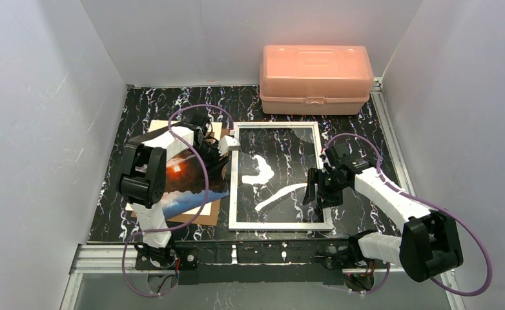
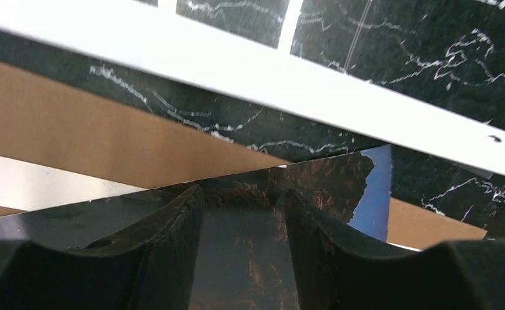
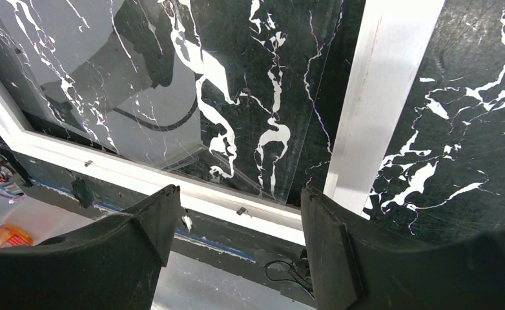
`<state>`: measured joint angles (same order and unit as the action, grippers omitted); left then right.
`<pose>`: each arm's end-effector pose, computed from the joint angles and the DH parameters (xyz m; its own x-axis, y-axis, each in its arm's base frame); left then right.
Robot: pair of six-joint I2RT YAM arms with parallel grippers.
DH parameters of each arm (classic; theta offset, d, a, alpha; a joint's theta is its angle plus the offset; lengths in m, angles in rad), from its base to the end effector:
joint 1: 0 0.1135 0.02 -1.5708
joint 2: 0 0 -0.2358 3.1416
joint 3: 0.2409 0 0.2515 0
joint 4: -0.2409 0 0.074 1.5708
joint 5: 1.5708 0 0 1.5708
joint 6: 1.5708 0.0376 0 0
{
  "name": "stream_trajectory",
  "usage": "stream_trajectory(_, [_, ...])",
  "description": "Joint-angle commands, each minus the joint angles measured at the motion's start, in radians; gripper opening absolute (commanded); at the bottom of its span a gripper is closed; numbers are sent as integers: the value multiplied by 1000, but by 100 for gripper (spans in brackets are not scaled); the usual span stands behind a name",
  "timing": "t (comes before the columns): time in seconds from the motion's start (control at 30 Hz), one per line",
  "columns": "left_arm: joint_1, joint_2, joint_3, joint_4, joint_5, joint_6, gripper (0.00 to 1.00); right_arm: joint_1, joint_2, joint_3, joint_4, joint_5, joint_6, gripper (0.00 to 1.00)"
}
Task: Put the photo into the frame
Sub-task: Adjust the photo frame item on the photo frame.
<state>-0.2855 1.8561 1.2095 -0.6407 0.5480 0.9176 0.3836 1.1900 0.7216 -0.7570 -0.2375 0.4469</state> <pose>0.3276 -0.1166 0.1387 -0.2579 0.7821 -0.5672 0.9627 0.2581 -0.0818 0.1959 0.0886 0.1717 -0.9760 0.0591 -0.2096 -0.0175 0.9381 0.3460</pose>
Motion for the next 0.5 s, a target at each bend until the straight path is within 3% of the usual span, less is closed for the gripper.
stream_trajectory(0.0, [30,-30,-36,-90,-133,22,48,5,-15,-22,21,7,19,77])
stream_trajectory(0.23, [30,-45,60,-147,-38,-73,48,15,-6,-38,46,22,32,77])
stream_trajectory(0.47, [-11,-33,68,-161,28,-57,51,35,0,-43,55,57,50,78])
